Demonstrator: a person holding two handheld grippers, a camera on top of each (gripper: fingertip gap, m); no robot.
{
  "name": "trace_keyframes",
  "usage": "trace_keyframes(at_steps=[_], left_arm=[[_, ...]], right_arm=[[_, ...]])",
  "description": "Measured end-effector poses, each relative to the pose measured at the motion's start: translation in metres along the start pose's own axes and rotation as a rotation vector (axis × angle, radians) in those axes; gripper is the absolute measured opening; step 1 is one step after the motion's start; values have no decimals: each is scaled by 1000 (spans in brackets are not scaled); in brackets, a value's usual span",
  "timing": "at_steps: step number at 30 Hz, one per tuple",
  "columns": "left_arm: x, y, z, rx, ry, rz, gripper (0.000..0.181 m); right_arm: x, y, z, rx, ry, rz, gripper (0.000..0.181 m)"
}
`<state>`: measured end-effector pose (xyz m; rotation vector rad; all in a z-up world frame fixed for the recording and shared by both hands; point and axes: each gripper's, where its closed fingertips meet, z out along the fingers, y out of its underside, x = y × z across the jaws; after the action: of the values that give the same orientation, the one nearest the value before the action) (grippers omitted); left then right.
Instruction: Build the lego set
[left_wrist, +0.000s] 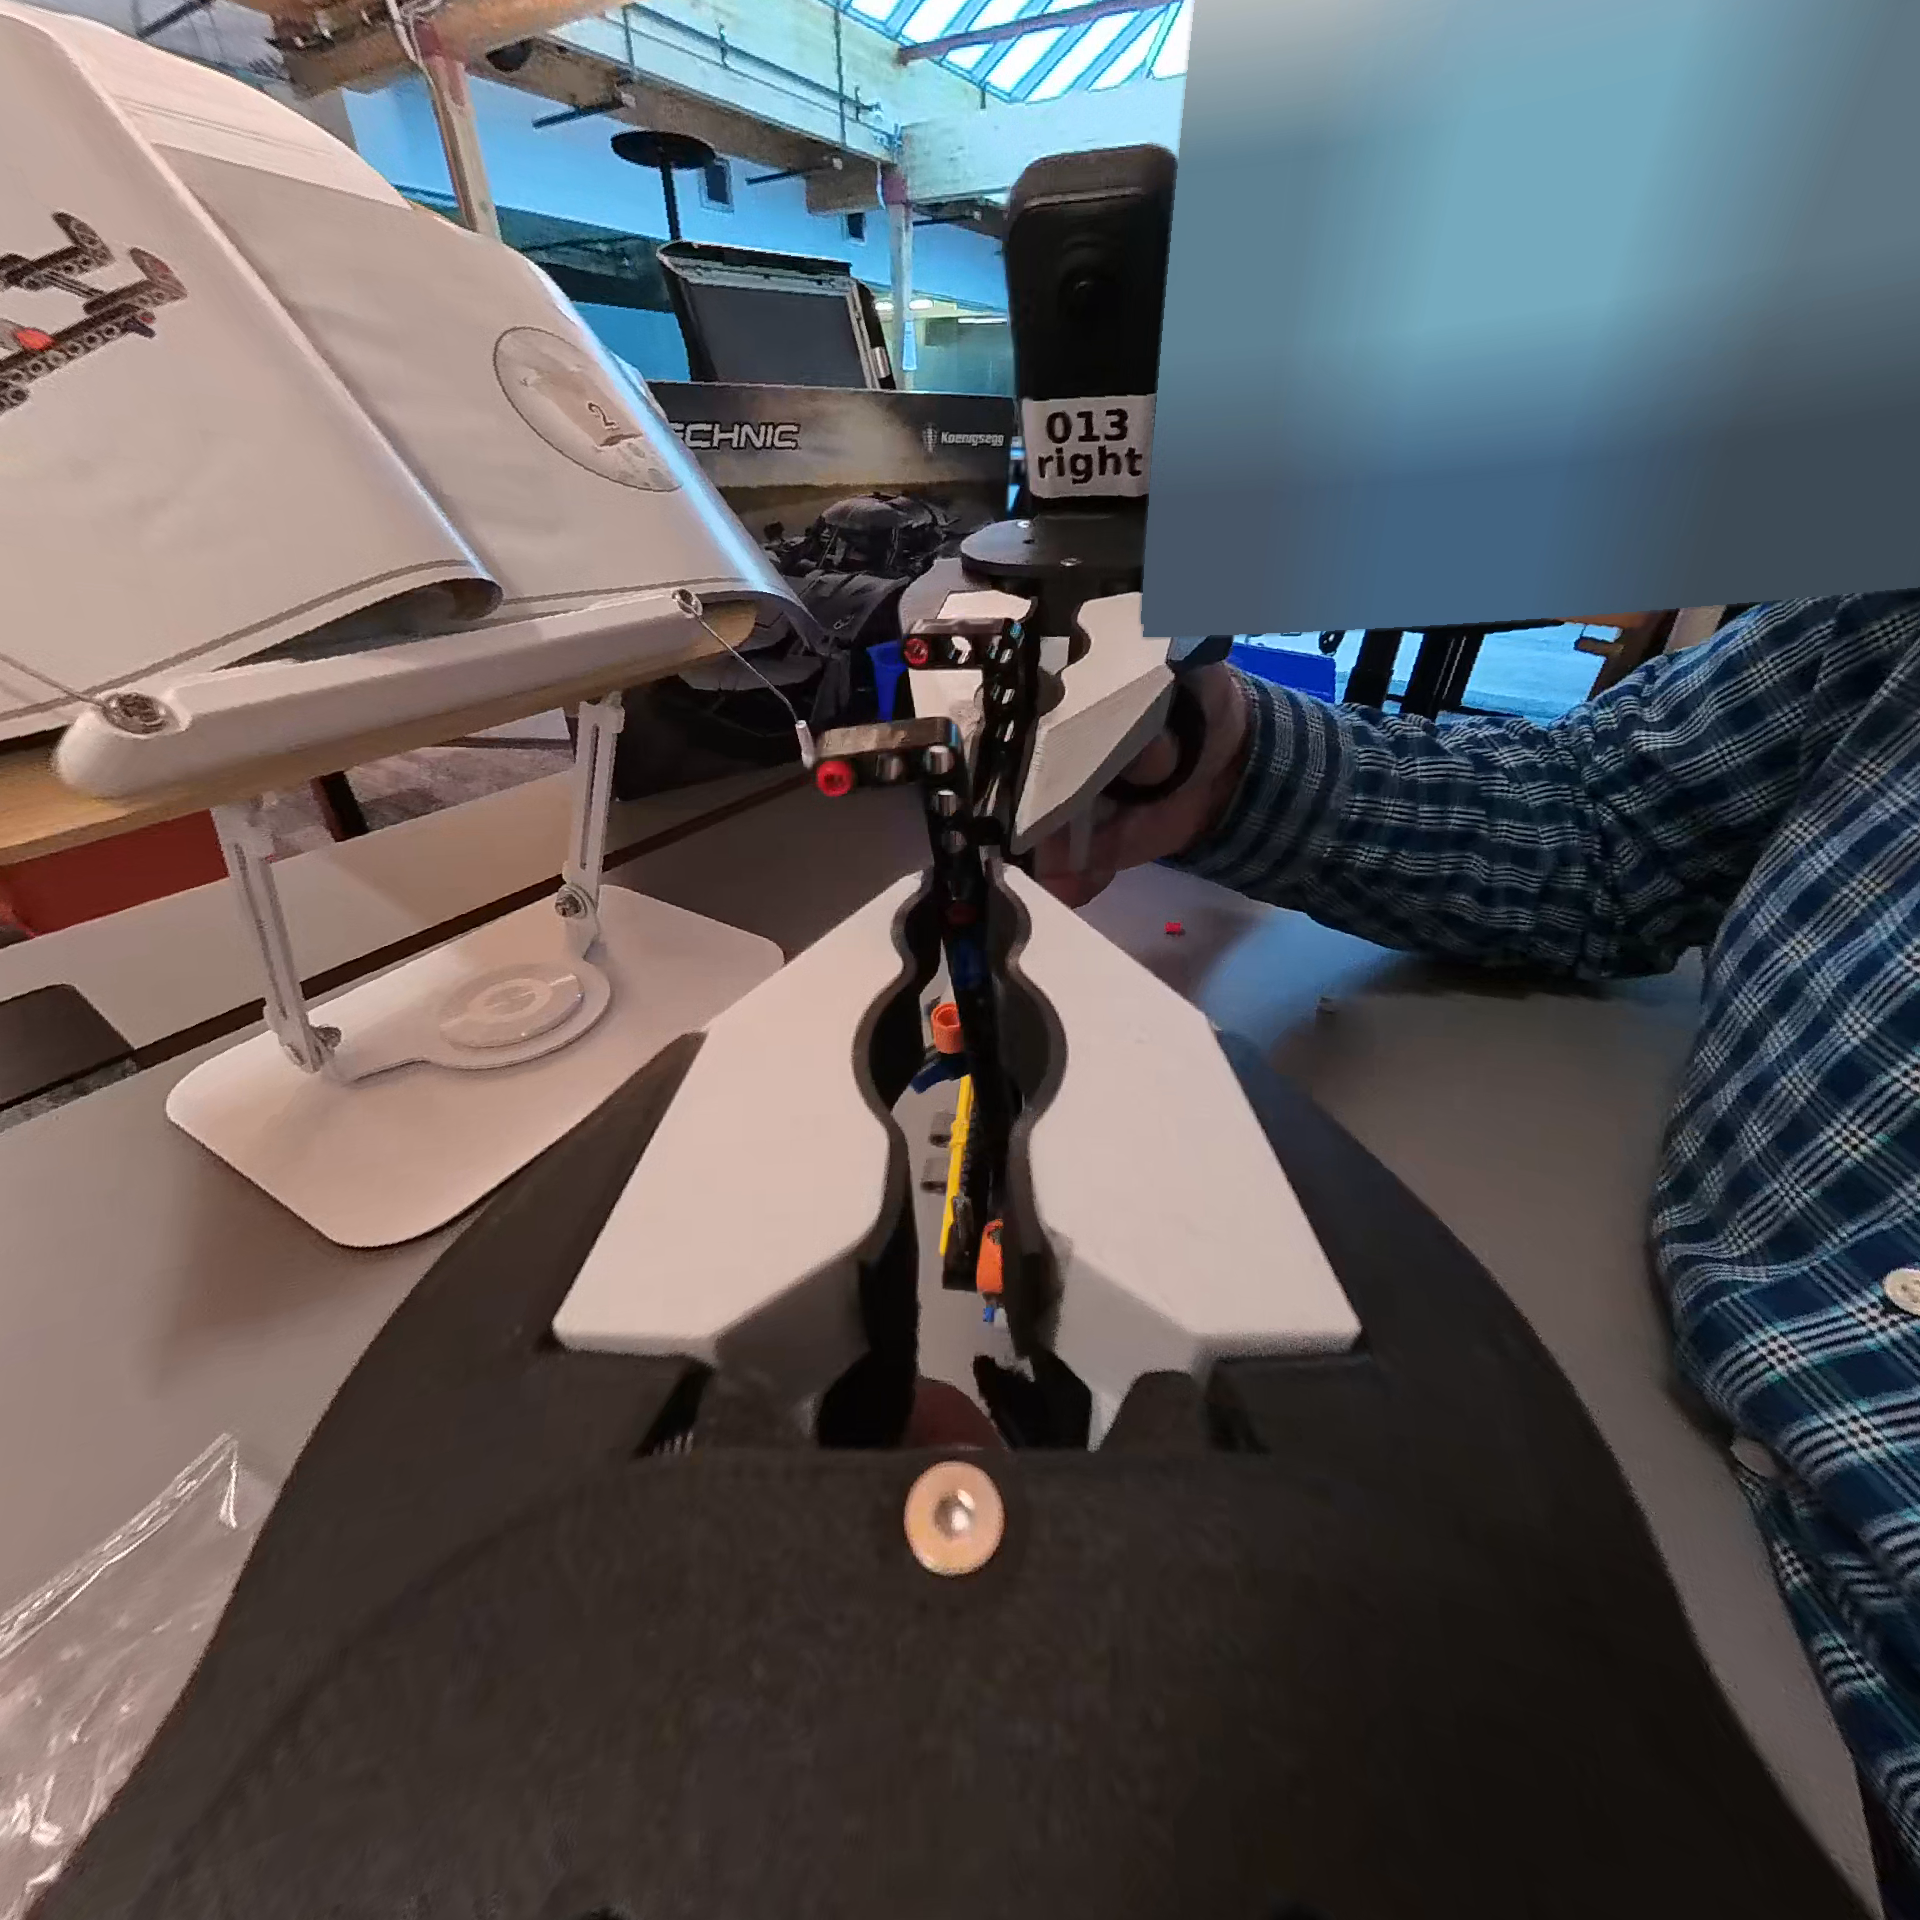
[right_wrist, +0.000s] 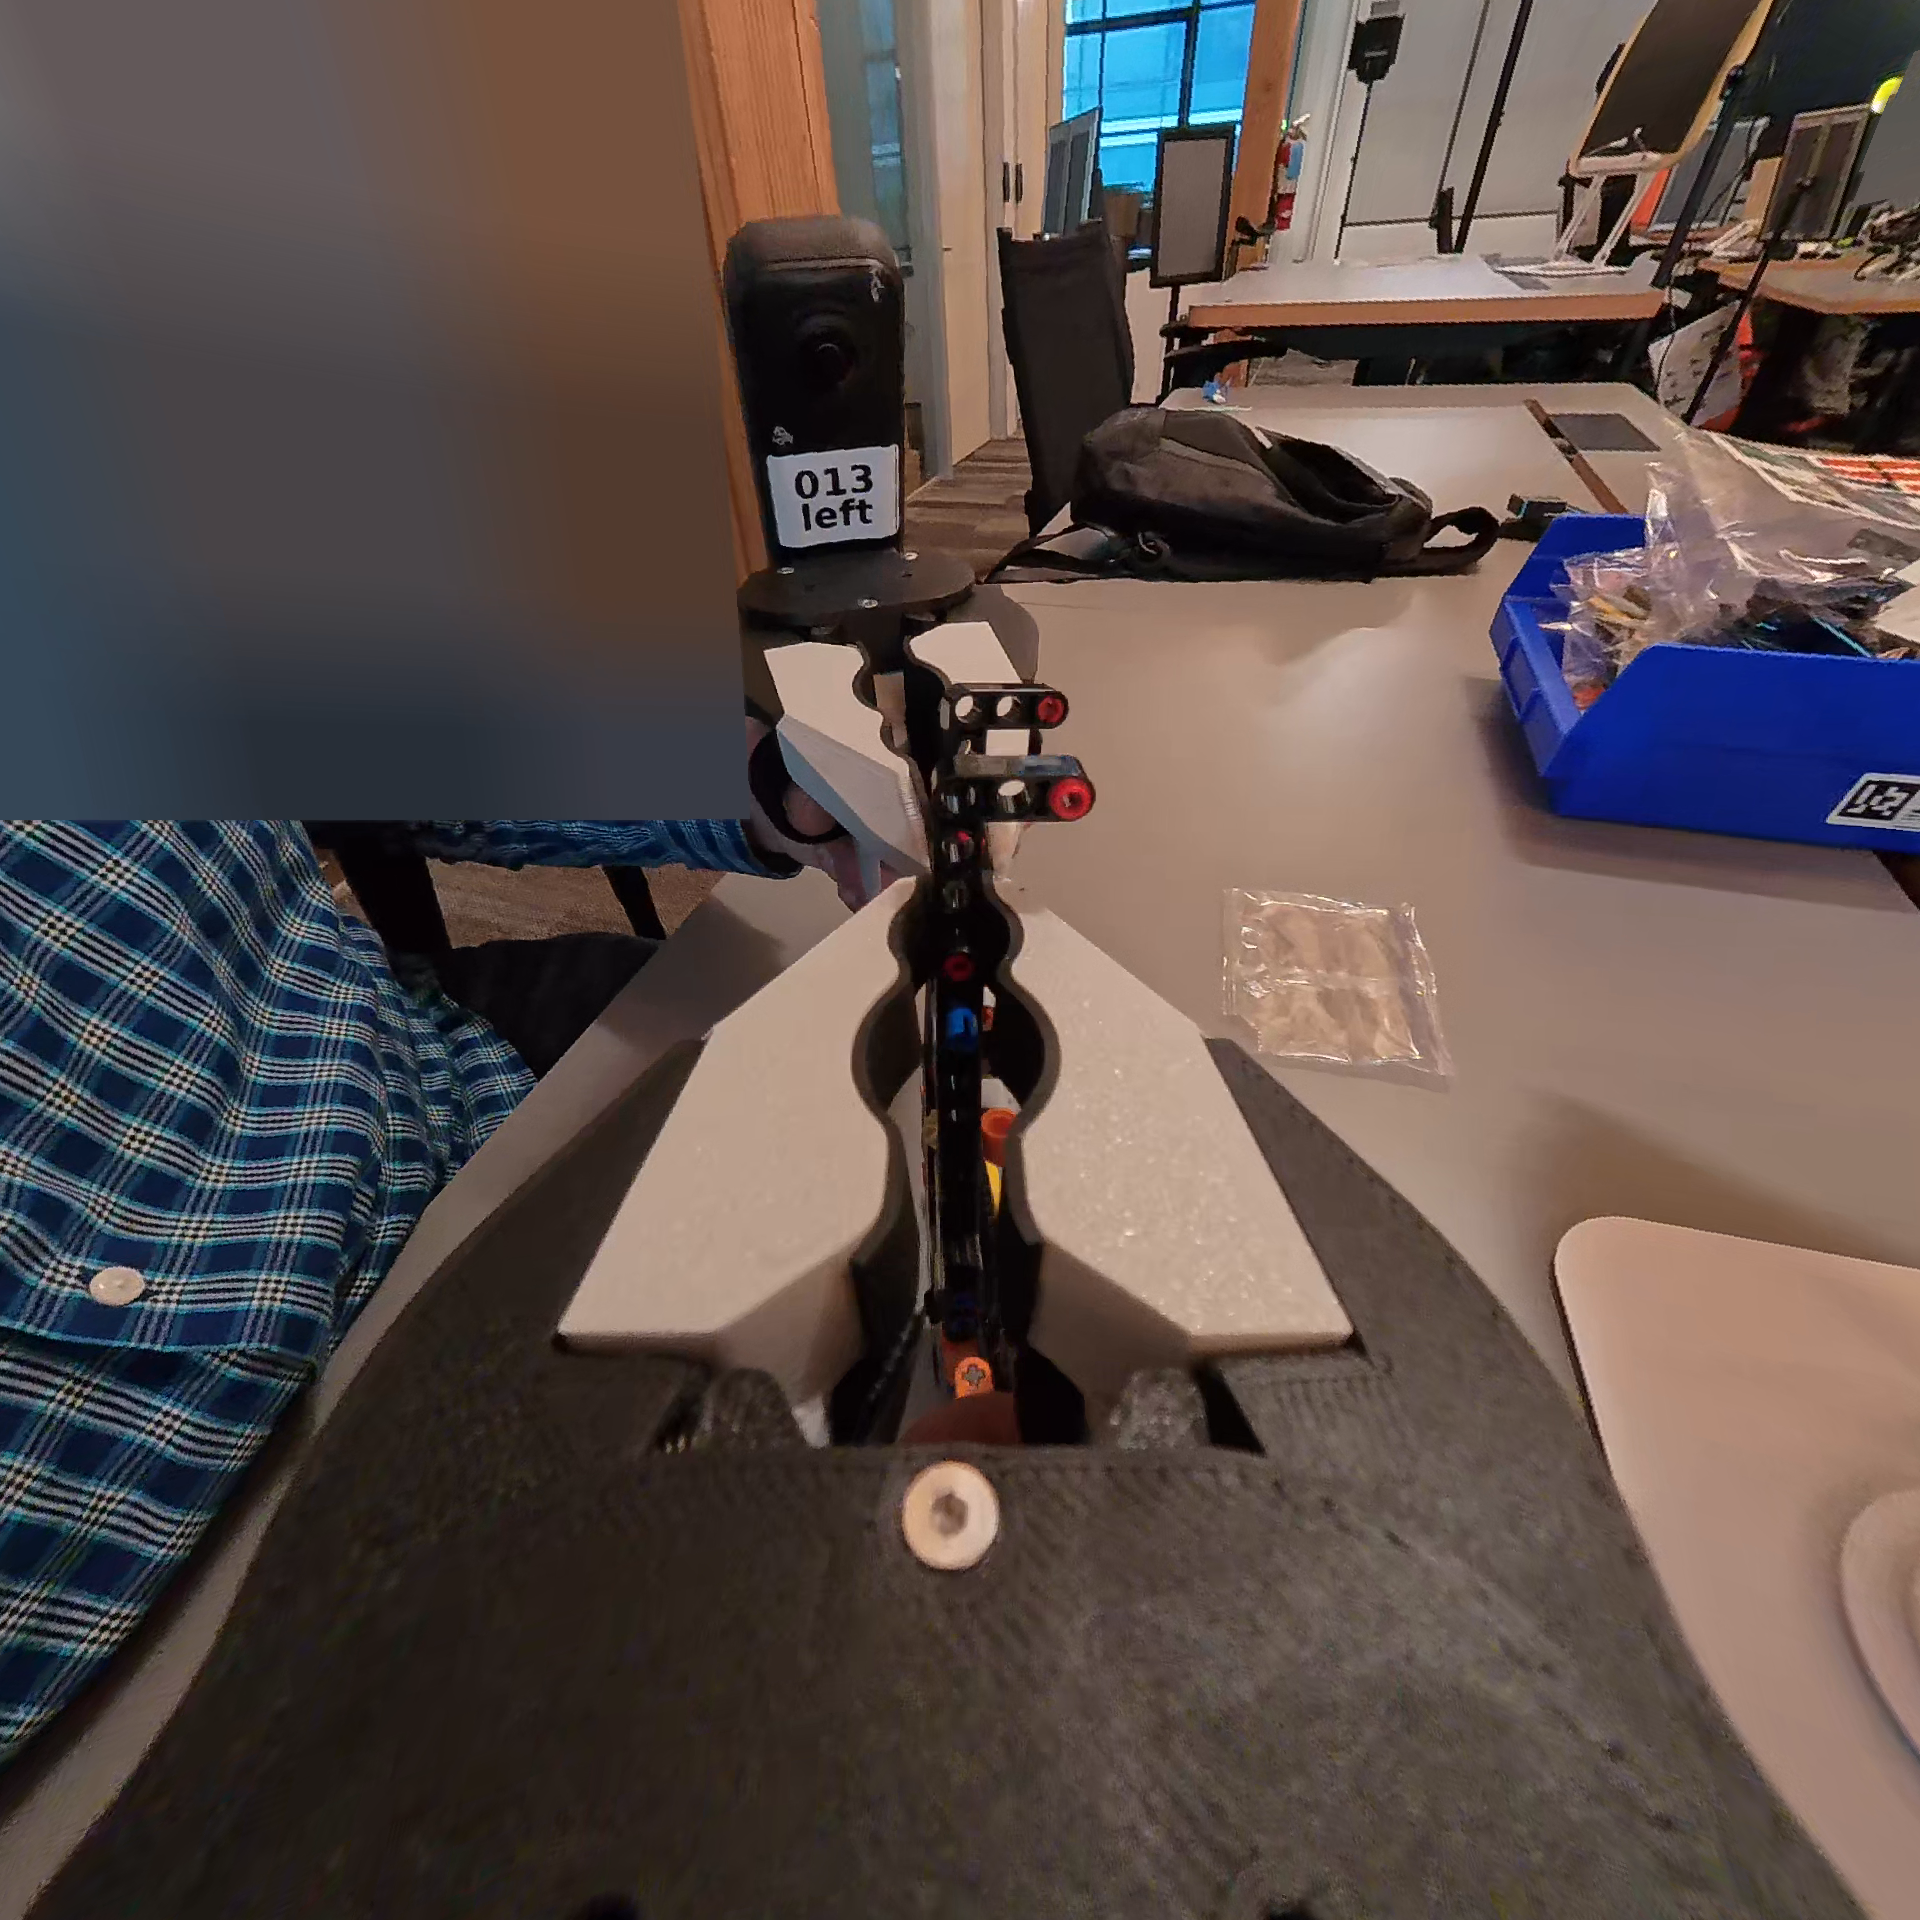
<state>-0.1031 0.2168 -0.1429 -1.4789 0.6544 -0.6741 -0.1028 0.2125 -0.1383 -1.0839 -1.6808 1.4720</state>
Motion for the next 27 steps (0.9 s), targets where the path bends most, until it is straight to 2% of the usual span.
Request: trace_keyframes(at_steps=[10, 18, 27], left_arm=[[4, -2, 0, 10, 35, -1, 4], [8, 0, 1, -17, 68, 15, 5], [15, 0, 4, -65, 107, 37, 5]], right_arm=[[0, 0, -1, 1, -13, 11, 3], [-4, 0, -1, 24, -55, 18, 4], [-10, 1, 1, -17, -85, -4, 4]])
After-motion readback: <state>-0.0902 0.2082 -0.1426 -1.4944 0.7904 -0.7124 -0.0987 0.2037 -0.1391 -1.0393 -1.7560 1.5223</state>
